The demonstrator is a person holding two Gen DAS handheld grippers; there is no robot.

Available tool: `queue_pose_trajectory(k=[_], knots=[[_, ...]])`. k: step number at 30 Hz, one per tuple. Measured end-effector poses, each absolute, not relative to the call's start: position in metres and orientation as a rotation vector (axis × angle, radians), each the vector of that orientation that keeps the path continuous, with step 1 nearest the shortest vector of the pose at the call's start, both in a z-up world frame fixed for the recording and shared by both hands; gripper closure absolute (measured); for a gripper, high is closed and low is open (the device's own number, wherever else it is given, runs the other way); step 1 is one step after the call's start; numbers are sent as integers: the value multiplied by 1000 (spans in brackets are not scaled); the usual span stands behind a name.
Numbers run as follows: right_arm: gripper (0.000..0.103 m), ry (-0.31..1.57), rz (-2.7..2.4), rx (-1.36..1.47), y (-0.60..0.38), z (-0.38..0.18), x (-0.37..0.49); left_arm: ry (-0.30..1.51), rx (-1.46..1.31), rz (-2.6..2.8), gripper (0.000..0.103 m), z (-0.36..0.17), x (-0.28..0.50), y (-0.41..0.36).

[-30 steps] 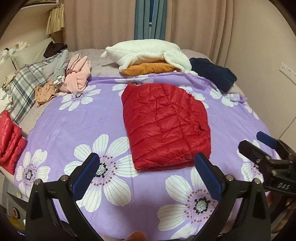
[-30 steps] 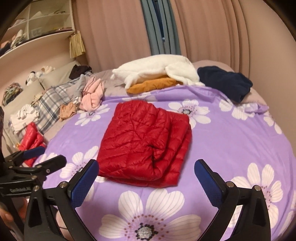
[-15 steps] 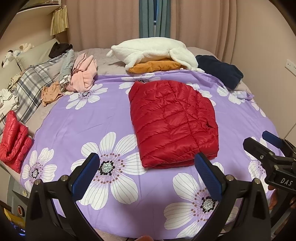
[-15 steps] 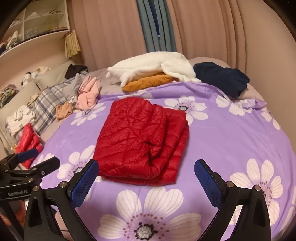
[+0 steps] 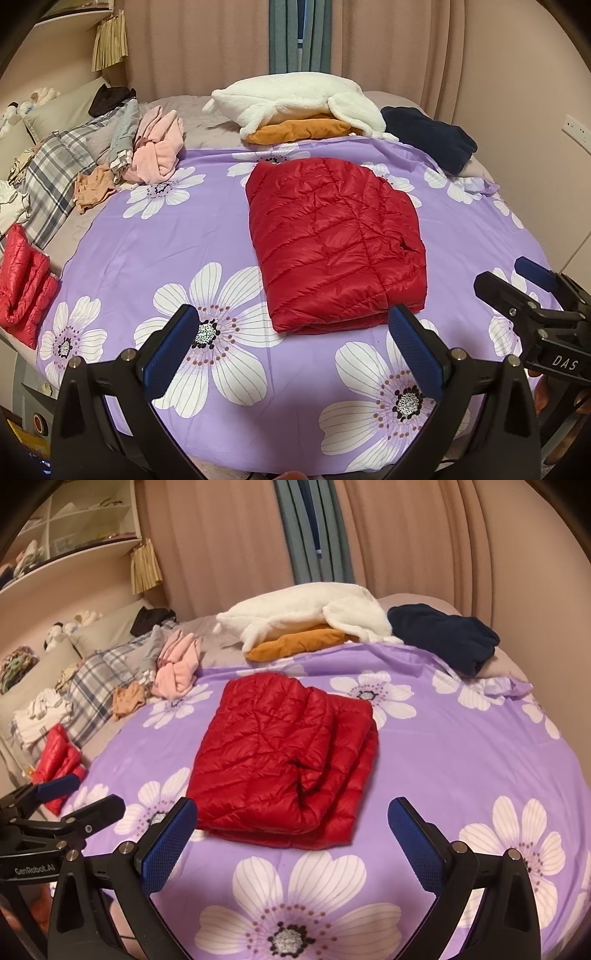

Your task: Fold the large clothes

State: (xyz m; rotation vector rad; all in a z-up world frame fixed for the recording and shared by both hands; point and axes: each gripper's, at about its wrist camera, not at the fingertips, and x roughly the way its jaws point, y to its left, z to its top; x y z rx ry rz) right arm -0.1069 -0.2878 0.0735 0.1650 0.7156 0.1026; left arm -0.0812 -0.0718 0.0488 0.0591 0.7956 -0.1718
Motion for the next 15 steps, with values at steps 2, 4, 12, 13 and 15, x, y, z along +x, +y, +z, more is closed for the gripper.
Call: queue_pose_trajectory(k=[2, 4, 12, 13, 15], knots=[[1, 717, 102, 168, -288, 74, -107, 801, 53, -180, 0, 48, -81, -72], [1, 716, 103, 168, -288, 74, -107, 804, 53, -186, 0, 48, -80, -72], [1, 717, 111, 168, -290, 73, -107, 803, 50, -193, 0, 48, -80, -74], [1, 718, 110, 169, -290, 73, -107, 804, 49, -193, 0, 48, -80, -74], [1, 716, 110, 172, -290, 73, -107, 805, 47, -195, 0, 48, -80, -73]])
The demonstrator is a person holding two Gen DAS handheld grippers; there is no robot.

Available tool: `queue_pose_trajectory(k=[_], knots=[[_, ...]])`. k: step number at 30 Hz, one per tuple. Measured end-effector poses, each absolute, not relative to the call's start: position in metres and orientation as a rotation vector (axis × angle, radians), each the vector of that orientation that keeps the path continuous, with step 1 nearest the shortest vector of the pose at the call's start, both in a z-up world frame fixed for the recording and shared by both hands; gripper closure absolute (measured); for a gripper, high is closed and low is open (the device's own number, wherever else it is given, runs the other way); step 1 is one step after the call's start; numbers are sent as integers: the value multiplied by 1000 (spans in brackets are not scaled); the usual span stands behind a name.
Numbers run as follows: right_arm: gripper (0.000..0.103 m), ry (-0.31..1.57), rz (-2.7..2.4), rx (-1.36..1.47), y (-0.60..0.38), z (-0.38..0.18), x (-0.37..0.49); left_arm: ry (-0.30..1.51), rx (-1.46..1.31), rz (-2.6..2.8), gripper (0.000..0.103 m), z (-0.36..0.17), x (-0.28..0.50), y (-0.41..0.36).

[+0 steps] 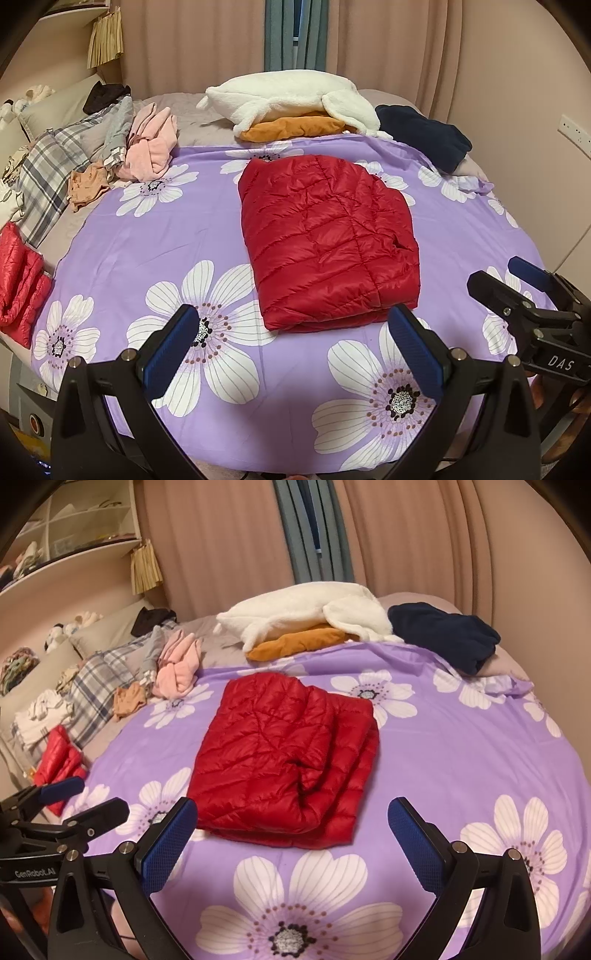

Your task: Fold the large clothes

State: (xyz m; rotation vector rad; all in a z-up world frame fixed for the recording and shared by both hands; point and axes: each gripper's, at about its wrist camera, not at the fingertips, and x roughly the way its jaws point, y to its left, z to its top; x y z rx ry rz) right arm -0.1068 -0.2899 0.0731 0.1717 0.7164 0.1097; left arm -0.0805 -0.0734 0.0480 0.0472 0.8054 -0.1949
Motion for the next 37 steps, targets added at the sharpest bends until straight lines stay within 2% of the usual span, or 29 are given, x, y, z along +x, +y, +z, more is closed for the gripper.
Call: queue_pose_trajectory(k=[37], knots=[[1, 700, 115, 183, -297, 78, -108, 803, 52, -210, 0, 48, -80, -76]])
